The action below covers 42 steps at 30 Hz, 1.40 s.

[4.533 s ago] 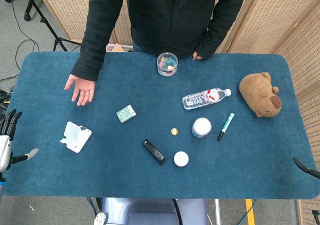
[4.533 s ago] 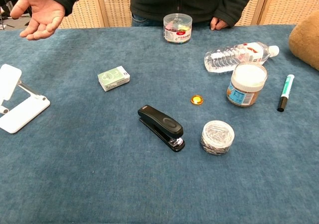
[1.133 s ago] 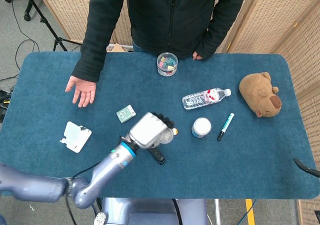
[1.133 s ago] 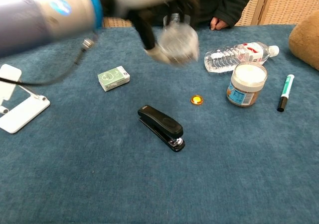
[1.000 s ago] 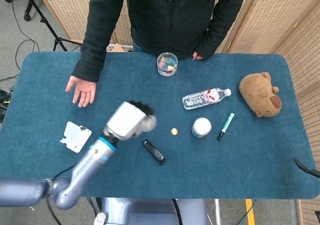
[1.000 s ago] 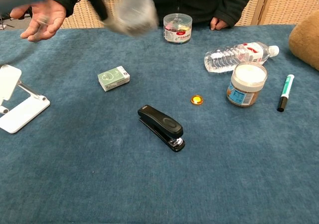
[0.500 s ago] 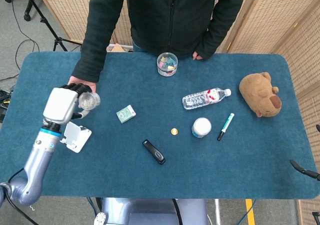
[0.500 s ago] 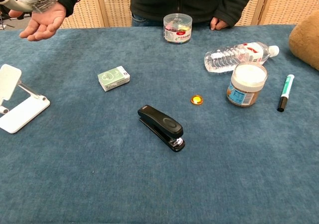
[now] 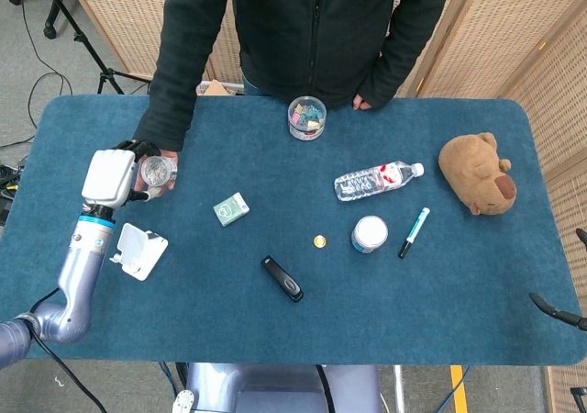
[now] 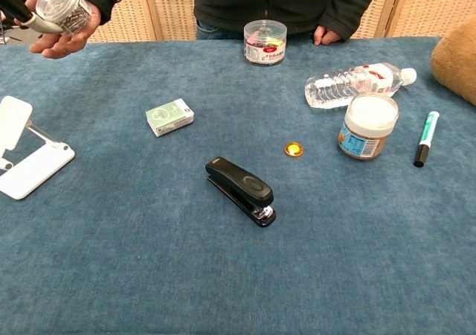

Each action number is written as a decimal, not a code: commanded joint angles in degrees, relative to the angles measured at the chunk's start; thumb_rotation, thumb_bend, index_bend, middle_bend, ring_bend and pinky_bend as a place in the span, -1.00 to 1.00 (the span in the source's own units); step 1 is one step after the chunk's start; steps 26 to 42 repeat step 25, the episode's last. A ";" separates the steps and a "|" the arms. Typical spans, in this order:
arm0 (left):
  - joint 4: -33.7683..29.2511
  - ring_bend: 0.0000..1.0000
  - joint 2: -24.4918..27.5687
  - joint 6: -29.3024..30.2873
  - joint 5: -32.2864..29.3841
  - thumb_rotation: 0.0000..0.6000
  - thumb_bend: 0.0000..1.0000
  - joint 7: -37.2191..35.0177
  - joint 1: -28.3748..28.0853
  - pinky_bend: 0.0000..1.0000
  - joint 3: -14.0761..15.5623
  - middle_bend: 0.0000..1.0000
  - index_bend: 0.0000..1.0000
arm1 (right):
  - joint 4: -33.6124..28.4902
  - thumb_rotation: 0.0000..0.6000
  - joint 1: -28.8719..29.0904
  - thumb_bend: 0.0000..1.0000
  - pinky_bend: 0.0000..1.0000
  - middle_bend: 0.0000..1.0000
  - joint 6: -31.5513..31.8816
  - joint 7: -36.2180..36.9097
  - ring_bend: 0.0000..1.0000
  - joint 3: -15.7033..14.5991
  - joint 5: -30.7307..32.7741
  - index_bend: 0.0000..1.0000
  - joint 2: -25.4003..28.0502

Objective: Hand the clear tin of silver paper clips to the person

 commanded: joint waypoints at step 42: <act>-9.31 -1.00 12.81 19.96 12.44 1.00 -1.00 -22.32 26.89 -1.00 8.82 -1.00 -1.00 | -0.86 1.00 -0.68 -1.00 -1.00 -1.00 2.13 1.69 -1.00 -0.55 -1.79 -1.00 0.86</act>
